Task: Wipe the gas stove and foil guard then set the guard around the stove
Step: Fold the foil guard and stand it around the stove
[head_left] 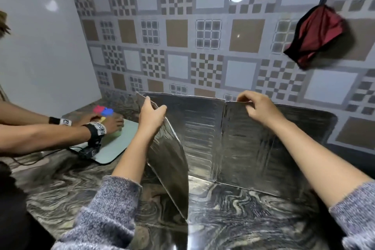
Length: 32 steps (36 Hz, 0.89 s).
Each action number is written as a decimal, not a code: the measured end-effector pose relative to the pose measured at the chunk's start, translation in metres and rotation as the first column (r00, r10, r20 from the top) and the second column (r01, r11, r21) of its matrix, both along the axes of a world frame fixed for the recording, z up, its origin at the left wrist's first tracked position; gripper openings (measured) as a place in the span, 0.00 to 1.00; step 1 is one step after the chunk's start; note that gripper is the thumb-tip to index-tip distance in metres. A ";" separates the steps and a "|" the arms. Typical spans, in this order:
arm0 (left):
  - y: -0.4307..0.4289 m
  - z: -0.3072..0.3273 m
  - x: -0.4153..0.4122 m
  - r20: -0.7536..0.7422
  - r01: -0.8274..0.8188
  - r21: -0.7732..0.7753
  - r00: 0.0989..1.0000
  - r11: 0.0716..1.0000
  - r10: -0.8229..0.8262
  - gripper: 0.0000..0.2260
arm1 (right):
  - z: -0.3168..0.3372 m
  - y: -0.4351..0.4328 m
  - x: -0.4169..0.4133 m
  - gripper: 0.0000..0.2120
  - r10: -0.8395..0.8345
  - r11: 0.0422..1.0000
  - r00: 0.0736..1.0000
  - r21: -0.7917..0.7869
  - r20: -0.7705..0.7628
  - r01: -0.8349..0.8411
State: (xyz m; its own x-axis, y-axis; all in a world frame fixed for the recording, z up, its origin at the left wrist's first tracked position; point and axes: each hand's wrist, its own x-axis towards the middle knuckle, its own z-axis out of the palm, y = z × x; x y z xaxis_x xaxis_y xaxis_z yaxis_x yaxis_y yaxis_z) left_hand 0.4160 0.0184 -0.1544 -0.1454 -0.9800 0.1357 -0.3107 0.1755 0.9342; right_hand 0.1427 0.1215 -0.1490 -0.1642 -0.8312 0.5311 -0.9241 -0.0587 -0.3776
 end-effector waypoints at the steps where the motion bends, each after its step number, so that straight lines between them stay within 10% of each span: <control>1: -0.002 -0.002 -0.002 -0.002 0.007 -0.007 1.000 1.000 -0.007 0.30 | 0.002 0.001 -0.003 0.17 -0.028 0.999 1.000 0.030 -0.012 0.028; 7: -0.008 -0.006 -0.002 -0.062 0.023 -0.020 0.998 1.000 -0.025 0.27 | 0.009 0.009 -0.011 0.14 -0.271 0.958 0.962 0.088 -0.037 0.273; 11: -0.013 -0.011 -0.003 -0.161 0.043 -0.039 0.986 0.998 -0.049 0.04 | 0.003 0.004 -0.010 0.13 -0.354 0.934 0.935 0.037 -0.001 0.354; 18: -0.013 -0.012 0.002 -0.272 0.081 -0.089 0.957 0.993 -0.103 0.06 | 0.000 -0.015 -0.013 0.15 -0.358 0.924 0.924 -0.092 0.134 0.371; 23: -0.027 -0.020 0.010 -0.282 0.070 -0.048 0.956 0.996 -0.081 0.31 | 0.012 -0.028 -0.021 0.16 -0.318 0.932 0.938 -0.136 0.139 0.336; 32: -0.009 -0.015 -0.011 -0.373 0.133 -0.028 0.918 0.991 -0.134 0.25 | 0.023 -0.023 -0.064 0.14 -0.348 0.914 0.921 -0.156 0.173 0.375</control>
